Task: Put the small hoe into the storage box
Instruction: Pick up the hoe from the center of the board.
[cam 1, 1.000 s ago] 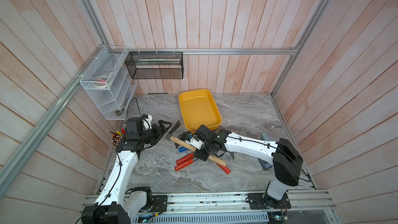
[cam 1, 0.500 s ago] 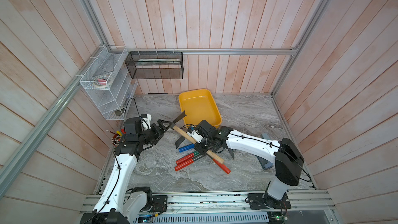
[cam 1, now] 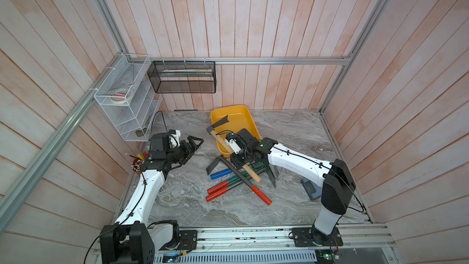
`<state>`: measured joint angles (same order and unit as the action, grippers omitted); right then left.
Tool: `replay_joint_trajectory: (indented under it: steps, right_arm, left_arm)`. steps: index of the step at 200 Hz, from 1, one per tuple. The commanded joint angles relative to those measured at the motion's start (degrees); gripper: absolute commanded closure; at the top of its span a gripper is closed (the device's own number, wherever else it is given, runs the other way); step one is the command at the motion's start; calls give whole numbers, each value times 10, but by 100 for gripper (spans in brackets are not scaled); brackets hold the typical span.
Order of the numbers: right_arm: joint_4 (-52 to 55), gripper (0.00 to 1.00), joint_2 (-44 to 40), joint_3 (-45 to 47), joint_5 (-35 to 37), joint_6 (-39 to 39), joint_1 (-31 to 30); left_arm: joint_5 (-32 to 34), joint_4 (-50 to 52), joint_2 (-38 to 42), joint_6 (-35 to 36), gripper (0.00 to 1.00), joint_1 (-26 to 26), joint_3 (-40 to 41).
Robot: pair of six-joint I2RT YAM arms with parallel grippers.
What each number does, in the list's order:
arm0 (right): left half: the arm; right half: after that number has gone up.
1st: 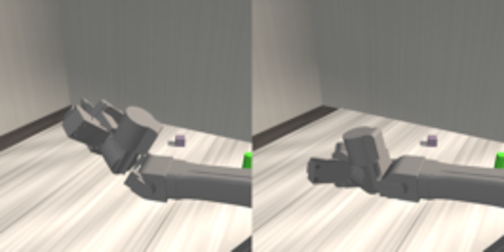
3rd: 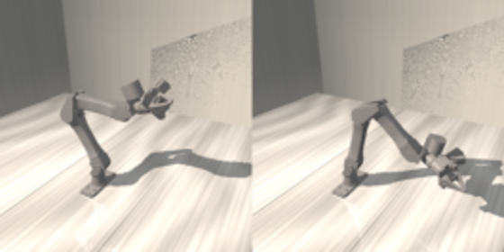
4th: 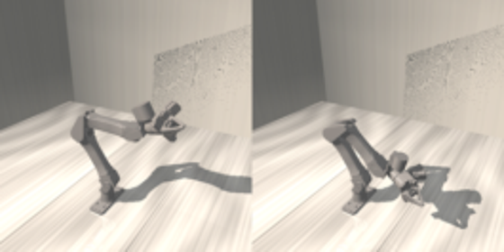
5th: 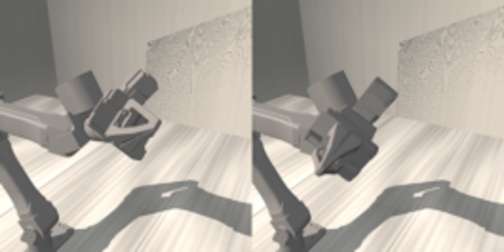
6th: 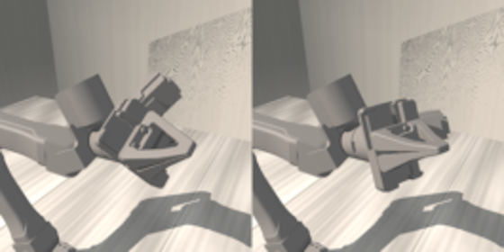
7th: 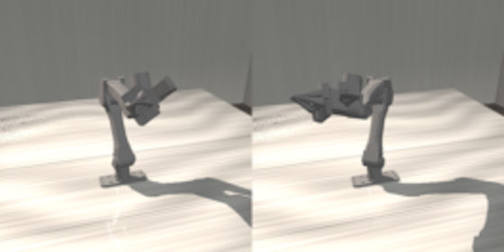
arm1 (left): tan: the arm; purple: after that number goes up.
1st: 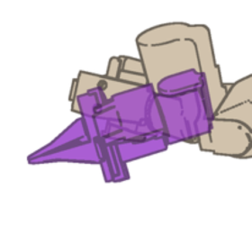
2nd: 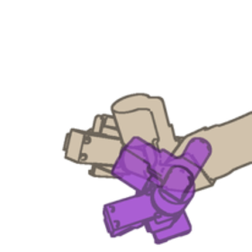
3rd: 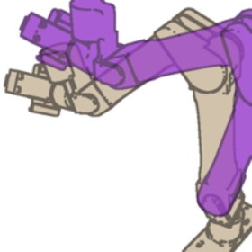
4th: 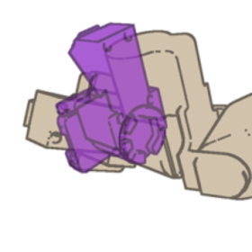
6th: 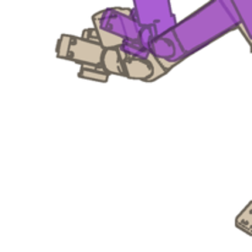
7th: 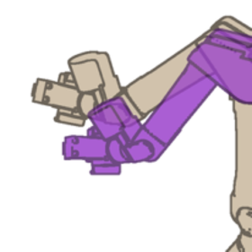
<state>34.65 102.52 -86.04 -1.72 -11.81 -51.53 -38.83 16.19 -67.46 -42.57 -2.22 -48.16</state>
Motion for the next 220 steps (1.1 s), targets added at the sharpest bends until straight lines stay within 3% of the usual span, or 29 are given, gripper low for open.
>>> replay_joint_trajectory:
  steps: [1,125,220]
  right_arm:
    - [-18,100,8,-42,38,-14,4]
    - [73,100,134,-236,-72,-71,80]
    - [134,100,236,-379,-66,-92,103]
  left_arm:
    - [-9,-28,-22,34,0,-2,-23]
    - [36,-51,-59,93,0,-2,-3]
    - [44,-45,-56,103,0,-3,2]
